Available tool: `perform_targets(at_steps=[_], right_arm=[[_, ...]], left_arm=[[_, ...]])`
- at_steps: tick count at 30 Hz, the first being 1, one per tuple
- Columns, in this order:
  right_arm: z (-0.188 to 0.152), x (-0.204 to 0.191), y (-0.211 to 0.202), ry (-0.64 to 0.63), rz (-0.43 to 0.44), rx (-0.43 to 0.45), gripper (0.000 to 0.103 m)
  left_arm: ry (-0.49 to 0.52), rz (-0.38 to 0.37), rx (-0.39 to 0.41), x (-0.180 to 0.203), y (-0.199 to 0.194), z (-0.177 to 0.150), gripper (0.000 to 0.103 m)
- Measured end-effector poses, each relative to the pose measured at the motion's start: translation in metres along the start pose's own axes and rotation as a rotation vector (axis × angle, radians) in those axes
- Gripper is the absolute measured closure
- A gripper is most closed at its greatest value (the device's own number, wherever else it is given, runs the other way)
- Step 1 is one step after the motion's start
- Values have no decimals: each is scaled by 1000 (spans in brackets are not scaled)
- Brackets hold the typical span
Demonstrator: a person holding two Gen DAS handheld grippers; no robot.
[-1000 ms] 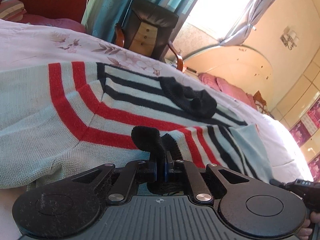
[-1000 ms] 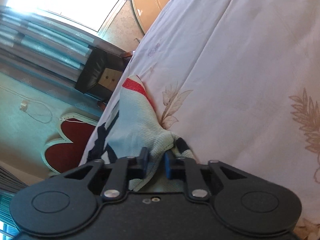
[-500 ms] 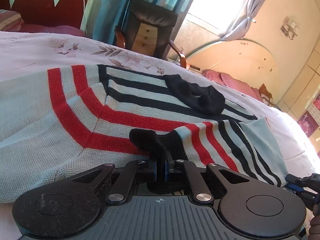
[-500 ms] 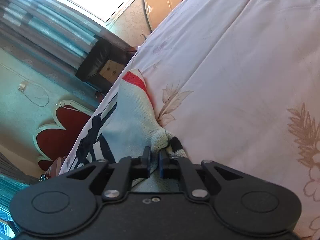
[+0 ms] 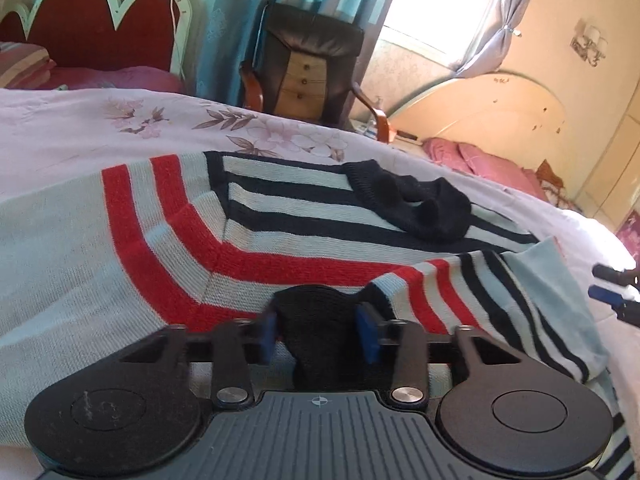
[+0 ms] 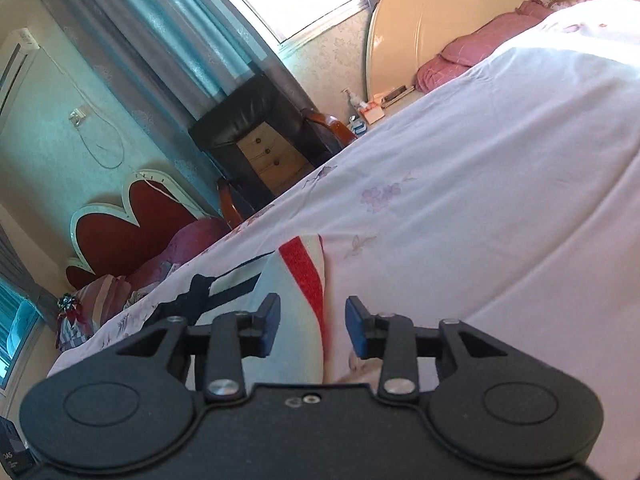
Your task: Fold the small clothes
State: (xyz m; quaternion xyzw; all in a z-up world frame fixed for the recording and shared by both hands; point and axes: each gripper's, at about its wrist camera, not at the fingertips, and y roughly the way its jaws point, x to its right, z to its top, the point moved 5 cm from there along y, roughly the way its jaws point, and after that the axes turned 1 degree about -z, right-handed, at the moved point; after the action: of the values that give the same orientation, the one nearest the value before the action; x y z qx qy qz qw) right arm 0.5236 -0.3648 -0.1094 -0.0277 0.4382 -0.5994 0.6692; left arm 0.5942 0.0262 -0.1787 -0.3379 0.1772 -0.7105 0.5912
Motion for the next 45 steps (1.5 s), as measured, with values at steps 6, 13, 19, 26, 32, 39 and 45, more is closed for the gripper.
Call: perform_targets(at_steps=[6, 13, 19, 26, 32, 39, 45], right_arm=[[9, 4, 57, -10, 40, -109, 95], [1, 14, 52, -89, -35, -59, 95], [8, -4, 24, -172, -51, -30, 82], [-35, -46, -23, -370, 1, -60, 83], [-63, -52, -23, -433, -60, -97, 78], [-71, -56, -16, -477, -111, -90, 77], [-69, -69, -28, -440, -118, -79, 71]], left_arm=[[4, 12, 40, 10, 0, 1, 97], [94, 97, 50, 19, 5, -3, 97], [239, 230, 130, 47, -26, 3, 28], [287, 129, 121, 113, -31, -9, 29], [310, 132, 26, 126, -3, -38, 29], [305, 120, 22, 125, -5, -39, 28], [301, 115, 19, 114, -16, -36, 28]])
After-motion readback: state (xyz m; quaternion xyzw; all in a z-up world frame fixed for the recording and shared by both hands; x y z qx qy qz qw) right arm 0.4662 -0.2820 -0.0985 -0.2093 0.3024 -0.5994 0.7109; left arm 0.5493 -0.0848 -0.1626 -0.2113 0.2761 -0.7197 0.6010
